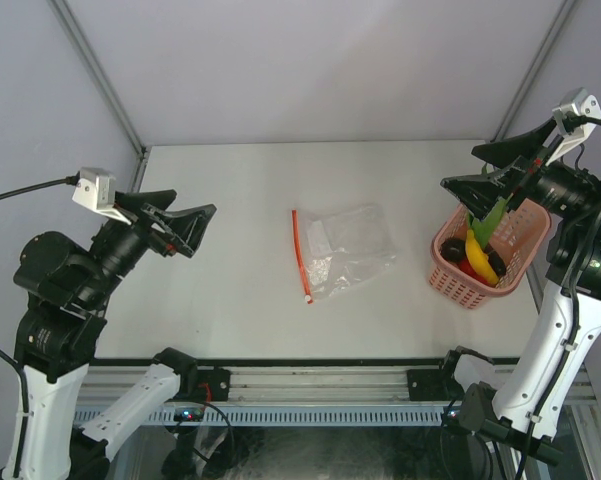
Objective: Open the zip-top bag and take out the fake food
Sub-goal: Reset both arms
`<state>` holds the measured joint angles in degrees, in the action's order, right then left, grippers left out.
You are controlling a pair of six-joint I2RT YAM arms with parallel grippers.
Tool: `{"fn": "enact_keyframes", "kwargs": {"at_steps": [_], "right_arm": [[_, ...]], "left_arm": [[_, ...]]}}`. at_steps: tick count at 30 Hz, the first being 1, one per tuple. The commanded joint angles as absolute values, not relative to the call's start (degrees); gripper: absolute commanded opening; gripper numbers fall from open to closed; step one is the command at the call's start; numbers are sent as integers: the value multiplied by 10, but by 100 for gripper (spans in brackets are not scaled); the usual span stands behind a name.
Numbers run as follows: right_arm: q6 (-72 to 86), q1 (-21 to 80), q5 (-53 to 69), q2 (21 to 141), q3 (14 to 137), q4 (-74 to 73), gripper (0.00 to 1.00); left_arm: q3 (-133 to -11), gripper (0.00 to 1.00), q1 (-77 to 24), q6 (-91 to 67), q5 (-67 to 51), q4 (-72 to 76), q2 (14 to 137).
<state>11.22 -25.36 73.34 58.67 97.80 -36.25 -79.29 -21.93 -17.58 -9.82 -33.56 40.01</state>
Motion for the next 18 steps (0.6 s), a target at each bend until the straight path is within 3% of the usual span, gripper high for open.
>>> {"fn": "enact_keyframes", "kwargs": {"at_steps": [1,18], "right_arm": [[105,-252,724,581,980,-360,99],[93,-254,711,579,979,-372,99]], "left_arm": [[-788,100,-215,-182,-109,-313,401],[-782,100,-215,-177,-111,-313,408]]}}
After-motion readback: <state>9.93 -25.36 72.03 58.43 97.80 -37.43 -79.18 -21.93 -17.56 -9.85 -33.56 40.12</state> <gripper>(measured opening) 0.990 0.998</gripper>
